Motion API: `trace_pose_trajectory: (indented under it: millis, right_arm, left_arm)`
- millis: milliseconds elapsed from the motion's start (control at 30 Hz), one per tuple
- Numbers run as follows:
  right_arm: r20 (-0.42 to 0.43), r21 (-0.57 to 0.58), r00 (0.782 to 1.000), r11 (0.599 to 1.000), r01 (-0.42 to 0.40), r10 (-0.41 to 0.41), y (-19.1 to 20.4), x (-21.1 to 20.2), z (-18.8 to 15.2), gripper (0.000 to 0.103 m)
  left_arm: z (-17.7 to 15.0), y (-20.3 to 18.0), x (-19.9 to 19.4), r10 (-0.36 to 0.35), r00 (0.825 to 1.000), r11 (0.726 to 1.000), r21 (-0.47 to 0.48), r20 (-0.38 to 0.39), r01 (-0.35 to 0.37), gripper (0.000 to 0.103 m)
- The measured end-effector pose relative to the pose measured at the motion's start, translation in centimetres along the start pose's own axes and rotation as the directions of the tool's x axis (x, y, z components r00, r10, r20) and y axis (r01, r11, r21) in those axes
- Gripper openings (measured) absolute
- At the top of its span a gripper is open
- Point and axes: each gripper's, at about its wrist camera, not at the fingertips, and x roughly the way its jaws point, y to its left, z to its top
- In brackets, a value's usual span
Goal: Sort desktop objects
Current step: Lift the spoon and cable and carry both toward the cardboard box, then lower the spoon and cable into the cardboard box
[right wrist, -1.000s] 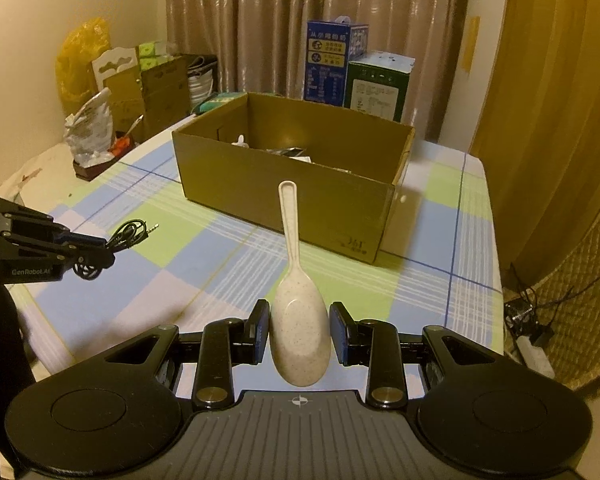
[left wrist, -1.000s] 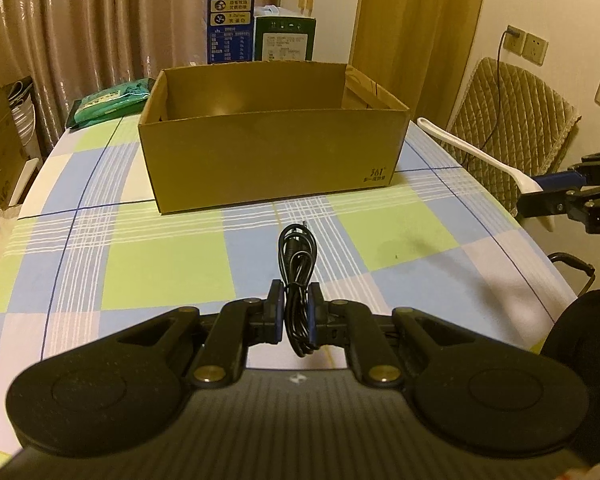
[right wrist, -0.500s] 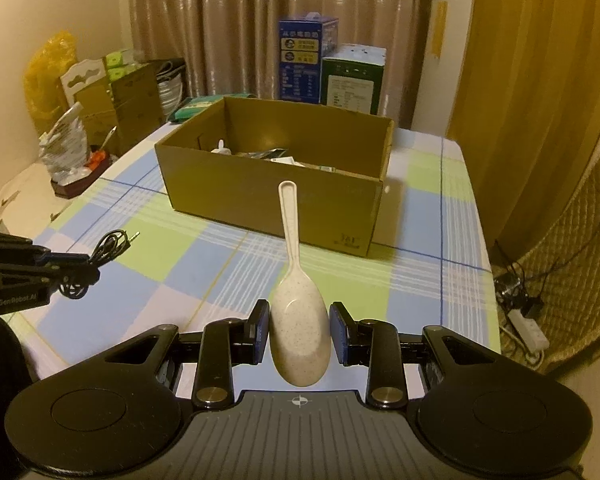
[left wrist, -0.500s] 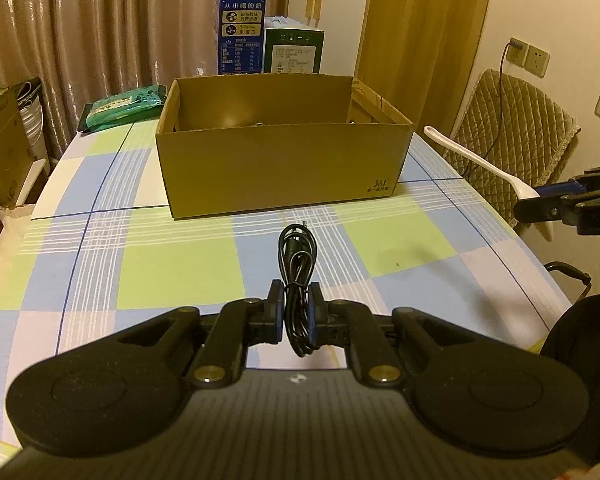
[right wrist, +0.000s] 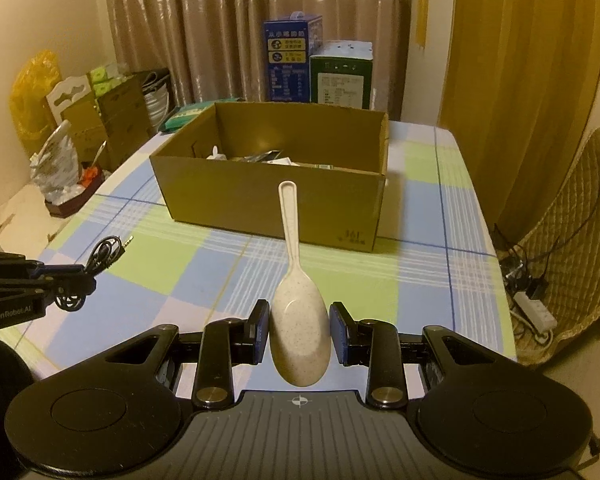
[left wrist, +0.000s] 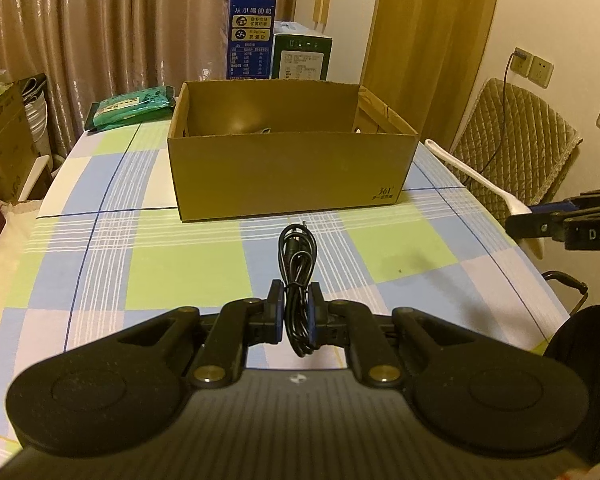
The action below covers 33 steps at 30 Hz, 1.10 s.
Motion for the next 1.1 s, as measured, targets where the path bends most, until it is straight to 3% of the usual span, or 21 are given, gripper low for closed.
trace_pose_trajectory:
  millis: [567, 1100]
  right_arm:
    - [0.013, 0.035, 1.0, 0.999, -0.005, 0.004, 1.1, 0.7, 1.4, 0.029]
    - [0.003, 0.015, 1.0, 1.0, 0.023, -0.023, -0.3, 2.7, 3.5, 0.029]
  left_arm:
    - [2.1, 0.2, 0.0, -0.009, 1.0, 1.0, -0.003, 0.023, 0.009, 0.008]
    - [6.9, 1.1, 1.8, -0.04, 0.998, 0.999, 0.013, 0.046, 0.039, 0.008]
